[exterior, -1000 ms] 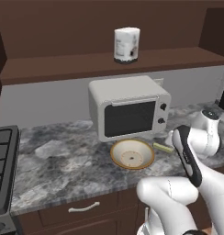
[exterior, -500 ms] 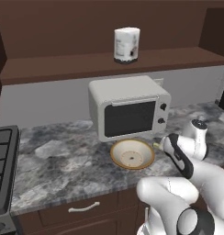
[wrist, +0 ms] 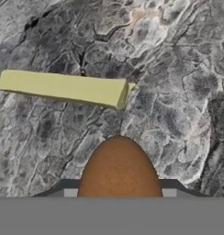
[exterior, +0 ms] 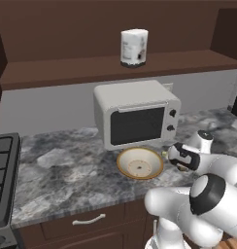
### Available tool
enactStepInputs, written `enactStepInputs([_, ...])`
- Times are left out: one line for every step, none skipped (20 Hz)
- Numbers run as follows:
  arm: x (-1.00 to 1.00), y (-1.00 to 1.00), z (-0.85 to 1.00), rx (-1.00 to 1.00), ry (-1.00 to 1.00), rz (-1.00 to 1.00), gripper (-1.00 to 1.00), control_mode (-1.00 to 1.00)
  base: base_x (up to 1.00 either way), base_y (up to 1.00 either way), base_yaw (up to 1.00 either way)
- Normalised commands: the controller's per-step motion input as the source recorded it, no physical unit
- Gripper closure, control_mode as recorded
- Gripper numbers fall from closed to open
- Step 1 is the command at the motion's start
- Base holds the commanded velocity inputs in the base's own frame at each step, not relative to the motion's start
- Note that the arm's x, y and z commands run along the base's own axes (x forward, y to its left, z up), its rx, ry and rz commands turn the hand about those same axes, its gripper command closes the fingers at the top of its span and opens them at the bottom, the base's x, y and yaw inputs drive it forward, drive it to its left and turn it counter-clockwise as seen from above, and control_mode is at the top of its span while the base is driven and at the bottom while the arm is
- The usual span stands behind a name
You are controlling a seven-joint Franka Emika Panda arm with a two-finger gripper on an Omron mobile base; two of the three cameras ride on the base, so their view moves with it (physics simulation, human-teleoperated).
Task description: Pick the egg and butter from the fridge and place them by the bowl for mixing.
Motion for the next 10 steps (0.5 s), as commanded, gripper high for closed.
enactStepInputs([0.13,0.09,-0.23,0.0,0.0,0.0,1.0,-1.0,0.0,0.0,0.0])
enactStepInputs([0.13,0.04,-0.17,0.02,0.0,0.0,1.0,-1.0,0.0,0.0,0.0])
enactStepInputs([0.12,0.01,-0.16,0.03,0.0,0.0,1.0,-1.0,0.0,0.0,0.0])
enactStepInputs([0.12,0.01,-0.16,0.03,0.0,0.0,1.0,-1.0,0.0,0.0,0.0])
enactStepInputs([0.11,0.02,-0.2,0.04,0.0,0.0,1.0,-1.0,0.0,0.0,0.0])
enactStepInputs([0.13,0.04,-0.21,0.04,0.0,0.0,1.0,-1.0,0.0,0.0,0.0])
enactStepInputs([0.14,0.04,-0.2,0.04,0.0,0.0,1.0,-1.0,0.0,0.0,0.0])
enactStepInputs([0.14,0.02,-0.19,0.04,0.0,0.0,1.0,-1.0,0.0,0.0,0.0])
enactStepInputs([0.14,0.0,-0.16,0.03,0.0,0.0,-1.0,-1.0,0.0,0.0,0.0])
enactStepInputs([0.14,0.0,-0.16,0.03,0.0,0.0,-1.0,-1.0,0.0,0.0,0.0])
